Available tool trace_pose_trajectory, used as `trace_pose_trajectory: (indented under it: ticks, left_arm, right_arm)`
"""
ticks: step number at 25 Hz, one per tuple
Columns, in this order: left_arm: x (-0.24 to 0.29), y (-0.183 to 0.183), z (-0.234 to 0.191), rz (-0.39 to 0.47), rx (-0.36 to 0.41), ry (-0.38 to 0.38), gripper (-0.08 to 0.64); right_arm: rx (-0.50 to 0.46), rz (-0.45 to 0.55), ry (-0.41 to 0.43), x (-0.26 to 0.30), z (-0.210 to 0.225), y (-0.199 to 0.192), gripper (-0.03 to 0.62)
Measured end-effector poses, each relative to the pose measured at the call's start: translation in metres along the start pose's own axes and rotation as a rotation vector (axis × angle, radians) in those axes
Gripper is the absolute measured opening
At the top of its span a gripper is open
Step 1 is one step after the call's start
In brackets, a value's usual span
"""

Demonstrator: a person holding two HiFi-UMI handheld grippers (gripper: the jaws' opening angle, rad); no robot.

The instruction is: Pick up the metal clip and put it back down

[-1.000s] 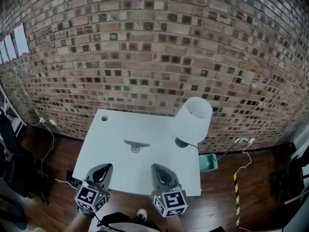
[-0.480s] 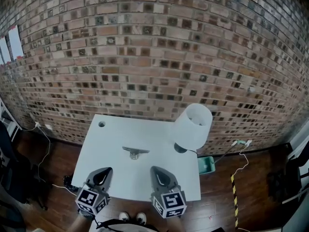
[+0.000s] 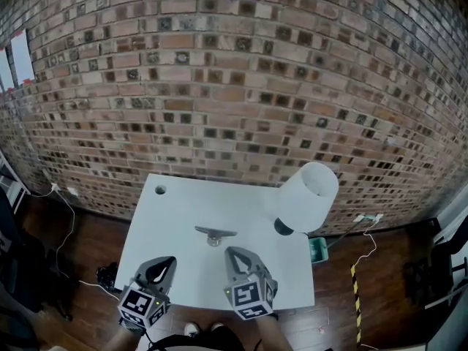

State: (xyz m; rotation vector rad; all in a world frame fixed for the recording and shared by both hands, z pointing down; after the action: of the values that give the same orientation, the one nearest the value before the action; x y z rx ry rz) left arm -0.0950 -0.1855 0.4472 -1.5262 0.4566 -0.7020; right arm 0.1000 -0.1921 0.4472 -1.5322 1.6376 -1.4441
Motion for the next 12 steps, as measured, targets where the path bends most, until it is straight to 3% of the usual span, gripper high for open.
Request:
trace_pose_trajectory:
  ticks: [4,5,7,12]
  left_arm:
    - [0.001,-0.011,-0.011,-0.028,-0.017,0.007,-0.009]
    - [0.0,-0.014,-0.012,-0.042,-0.029,0.01,-0.009]
    - [0.003,-0.021,-0.013,-0.07,-0.047,0.01,-0.009]
    - [0.027,-0.033,-0.026,-0.129,-0.052,0.028,-0.009]
  right_arm:
    - [-0.145,-0.081,0.013,0.033,-0.002,-0.016,-0.012]
    - [-0.18,-0.097,0.024,0.041,-0.004,-0.022,0.025]
    - [-0.246,-0.122,0.052,0.059,-0.011,-0.035,0.025]
    - [-0.323,-0.19,0.121,0.111,-0.023,-0.073,0.025]
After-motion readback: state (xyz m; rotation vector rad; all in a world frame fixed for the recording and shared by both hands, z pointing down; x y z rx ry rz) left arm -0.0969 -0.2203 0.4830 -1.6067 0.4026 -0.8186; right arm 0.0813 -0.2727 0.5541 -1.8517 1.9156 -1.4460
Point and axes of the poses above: the fingertips, and each gripper's own axes: x forward along the fingers, z to its right, y out of its top, the point moved 5 cm from there along -x, backward along the fingers, and after that the axes turned 4 degrees about -y, right-handed, at the moved point
